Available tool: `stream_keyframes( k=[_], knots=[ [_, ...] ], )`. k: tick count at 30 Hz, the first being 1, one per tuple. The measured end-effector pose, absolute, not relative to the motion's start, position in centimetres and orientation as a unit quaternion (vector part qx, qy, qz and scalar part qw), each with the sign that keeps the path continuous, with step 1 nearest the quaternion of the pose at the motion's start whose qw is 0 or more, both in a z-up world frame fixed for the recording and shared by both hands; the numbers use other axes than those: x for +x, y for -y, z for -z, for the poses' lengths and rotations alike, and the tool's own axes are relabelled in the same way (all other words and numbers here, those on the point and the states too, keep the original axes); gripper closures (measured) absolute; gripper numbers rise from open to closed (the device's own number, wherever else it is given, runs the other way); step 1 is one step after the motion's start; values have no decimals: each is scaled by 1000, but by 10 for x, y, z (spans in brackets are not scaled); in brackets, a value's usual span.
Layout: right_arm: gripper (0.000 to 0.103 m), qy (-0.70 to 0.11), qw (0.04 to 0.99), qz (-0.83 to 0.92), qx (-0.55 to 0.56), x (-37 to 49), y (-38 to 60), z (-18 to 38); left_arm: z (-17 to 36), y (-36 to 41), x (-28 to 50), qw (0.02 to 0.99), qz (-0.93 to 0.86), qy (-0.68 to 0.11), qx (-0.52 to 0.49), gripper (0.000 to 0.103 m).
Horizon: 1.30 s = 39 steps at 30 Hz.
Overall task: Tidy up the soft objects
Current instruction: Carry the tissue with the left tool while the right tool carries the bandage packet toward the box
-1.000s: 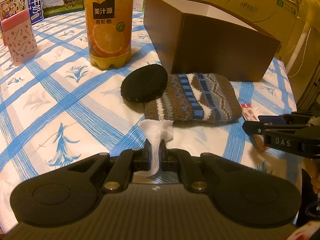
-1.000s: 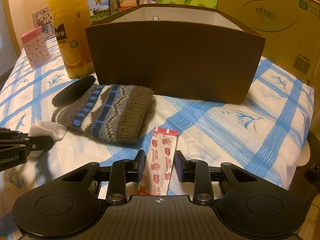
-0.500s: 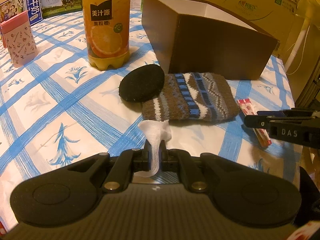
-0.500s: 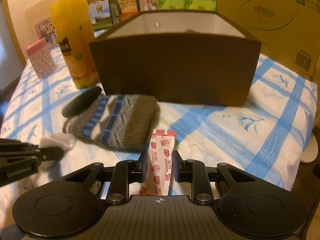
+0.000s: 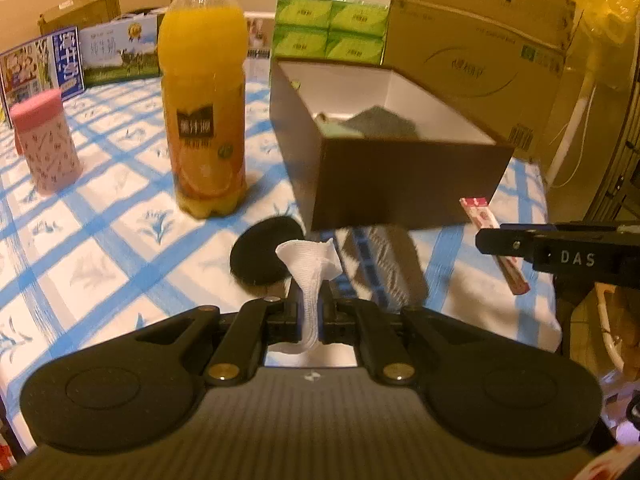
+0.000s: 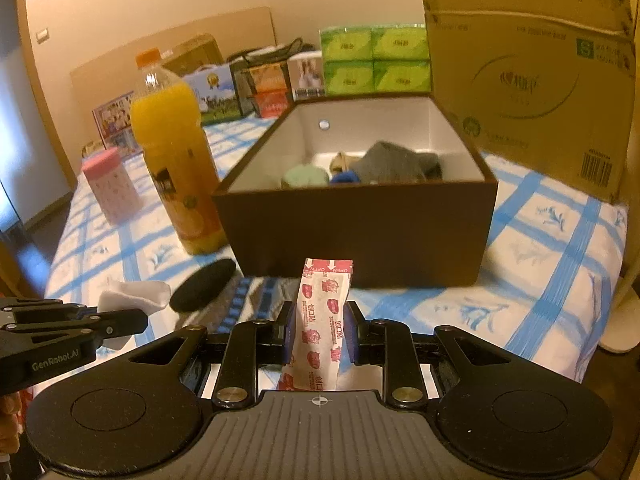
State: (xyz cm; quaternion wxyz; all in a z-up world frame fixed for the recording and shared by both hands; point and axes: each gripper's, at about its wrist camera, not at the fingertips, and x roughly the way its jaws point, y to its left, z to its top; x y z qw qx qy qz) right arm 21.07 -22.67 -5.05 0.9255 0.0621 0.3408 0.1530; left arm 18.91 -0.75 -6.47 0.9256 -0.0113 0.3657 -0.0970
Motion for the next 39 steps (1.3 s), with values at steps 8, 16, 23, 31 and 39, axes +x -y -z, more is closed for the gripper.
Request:
stream_keyframes(
  k=[8, 16, 23, 31, 39],
  knots=[
    [77, -318, 932, -160, 66, 215, 232, 34, 38, 15, 191, 935, 105, -338, -8, 98],
    [77, -283, 942, -172, 60, 240, 244, 13, 15, 27, 211, 943, 113, -313, 6, 98],
    [77, -274, 942, -183, 67, 286, 263, 2, -4, 50, 250, 948, 128, -289, 36, 98],
    [77, -281, 934, -214, 58, 369, 283, -9, -17, 84, 326, 945, 136, -289, 75, 97],
    [77, -320, 919, -225, 53, 462, 296, -5, -15, 105, 417, 929, 143, -330, 88, 97]
  ],
)
